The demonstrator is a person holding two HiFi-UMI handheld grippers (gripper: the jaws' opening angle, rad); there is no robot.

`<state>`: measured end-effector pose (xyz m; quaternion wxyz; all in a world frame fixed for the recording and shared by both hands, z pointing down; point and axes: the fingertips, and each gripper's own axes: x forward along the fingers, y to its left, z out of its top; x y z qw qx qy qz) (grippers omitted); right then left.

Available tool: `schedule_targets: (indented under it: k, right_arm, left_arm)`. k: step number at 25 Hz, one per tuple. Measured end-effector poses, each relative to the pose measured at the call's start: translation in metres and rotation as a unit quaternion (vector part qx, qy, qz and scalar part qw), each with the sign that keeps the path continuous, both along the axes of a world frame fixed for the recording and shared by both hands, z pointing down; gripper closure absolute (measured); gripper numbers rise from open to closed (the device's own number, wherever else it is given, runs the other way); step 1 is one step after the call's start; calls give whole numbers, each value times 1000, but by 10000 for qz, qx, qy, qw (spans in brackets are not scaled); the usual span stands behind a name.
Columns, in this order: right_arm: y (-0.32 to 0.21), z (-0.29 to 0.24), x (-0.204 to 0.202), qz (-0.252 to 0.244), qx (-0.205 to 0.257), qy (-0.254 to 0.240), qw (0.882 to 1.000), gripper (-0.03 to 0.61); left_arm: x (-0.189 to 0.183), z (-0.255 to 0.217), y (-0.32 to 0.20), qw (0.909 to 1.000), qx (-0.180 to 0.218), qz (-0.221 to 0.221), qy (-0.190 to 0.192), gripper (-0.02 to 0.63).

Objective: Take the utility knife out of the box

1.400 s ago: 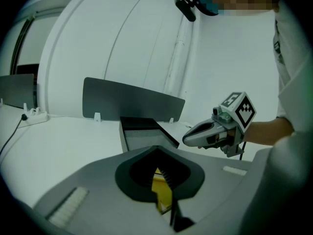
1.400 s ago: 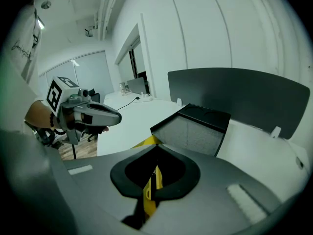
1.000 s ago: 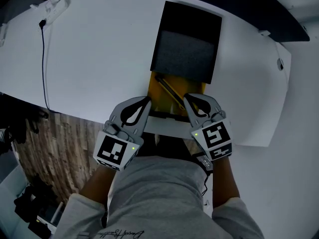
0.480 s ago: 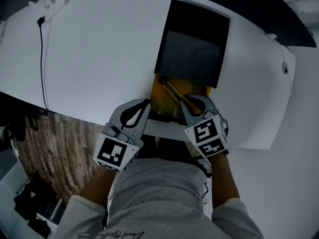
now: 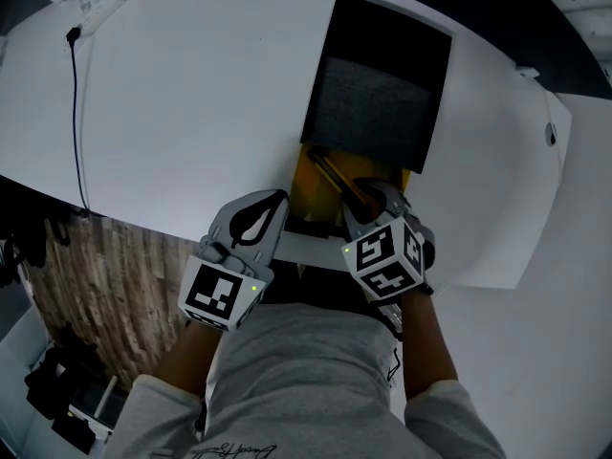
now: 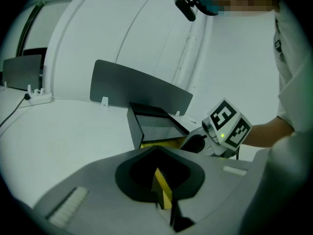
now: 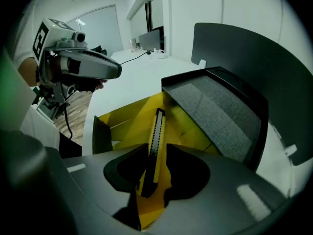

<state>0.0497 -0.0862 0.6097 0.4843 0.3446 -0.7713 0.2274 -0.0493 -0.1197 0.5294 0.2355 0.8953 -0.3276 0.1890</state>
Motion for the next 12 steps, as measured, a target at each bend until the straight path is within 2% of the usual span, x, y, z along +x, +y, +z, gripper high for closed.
schedule_targets:
  k: [12]
  right_arm:
    - [4, 19, -6, -259, -220, 462, 9984, 425]
  left_arm:
    - [-8, 8, 0, 9999, -96, -66, 8, 614]
